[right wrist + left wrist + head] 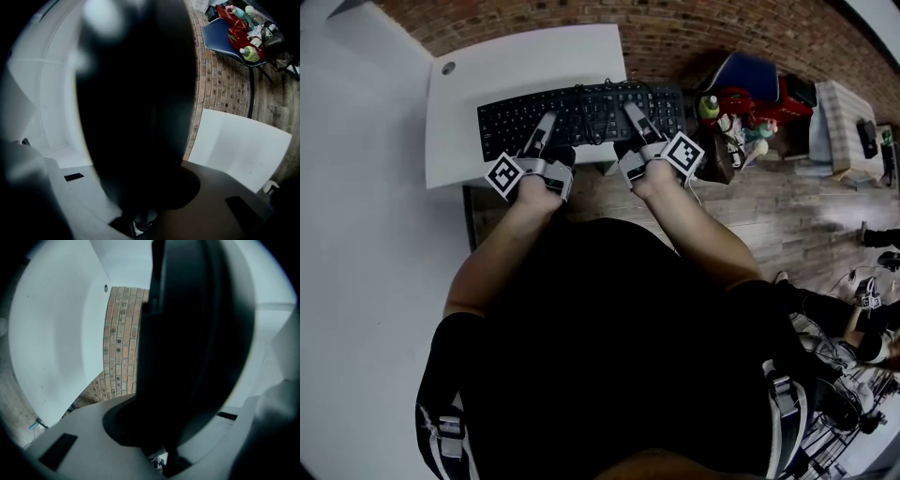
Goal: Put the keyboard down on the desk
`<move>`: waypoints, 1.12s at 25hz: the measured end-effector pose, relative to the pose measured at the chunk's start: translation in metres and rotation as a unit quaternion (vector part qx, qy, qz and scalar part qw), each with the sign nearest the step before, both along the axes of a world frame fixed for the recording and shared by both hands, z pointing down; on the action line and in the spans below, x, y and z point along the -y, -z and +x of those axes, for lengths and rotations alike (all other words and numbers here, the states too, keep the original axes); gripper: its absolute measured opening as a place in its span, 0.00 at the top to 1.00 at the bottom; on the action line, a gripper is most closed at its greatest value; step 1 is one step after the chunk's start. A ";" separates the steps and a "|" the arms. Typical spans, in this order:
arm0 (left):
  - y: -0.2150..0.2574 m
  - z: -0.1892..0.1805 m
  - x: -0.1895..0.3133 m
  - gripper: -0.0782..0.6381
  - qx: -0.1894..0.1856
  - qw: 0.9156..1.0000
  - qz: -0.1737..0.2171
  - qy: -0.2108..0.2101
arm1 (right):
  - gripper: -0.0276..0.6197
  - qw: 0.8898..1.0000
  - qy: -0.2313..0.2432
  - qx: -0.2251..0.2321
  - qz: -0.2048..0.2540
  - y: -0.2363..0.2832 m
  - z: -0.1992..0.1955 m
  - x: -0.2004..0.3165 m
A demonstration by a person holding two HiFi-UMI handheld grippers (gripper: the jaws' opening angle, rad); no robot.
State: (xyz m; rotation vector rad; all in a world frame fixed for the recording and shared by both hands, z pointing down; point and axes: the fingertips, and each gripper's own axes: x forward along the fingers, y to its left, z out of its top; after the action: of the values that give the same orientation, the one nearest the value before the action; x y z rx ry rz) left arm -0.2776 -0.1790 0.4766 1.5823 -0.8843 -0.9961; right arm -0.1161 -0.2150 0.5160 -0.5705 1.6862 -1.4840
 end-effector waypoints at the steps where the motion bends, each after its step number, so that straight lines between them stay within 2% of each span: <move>1: 0.002 0.001 0.000 0.77 0.000 1.000 0.000 0.000 | 0.77 1.000 0.000 0.001 0.001 0.002 0.000 0.000; 28: 0.007 0.002 0.000 0.77 0.012 1.000 -0.005 -0.002 | 0.77 1.000 -0.001 0.011 -0.008 0.003 0.000 -0.001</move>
State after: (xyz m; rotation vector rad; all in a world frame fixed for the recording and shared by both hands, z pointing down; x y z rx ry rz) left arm -0.2760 -0.1794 0.4692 1.5903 -0.9011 -0.9689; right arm -0.1158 -0.2137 0.5125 -0.5610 1.6576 -1.4981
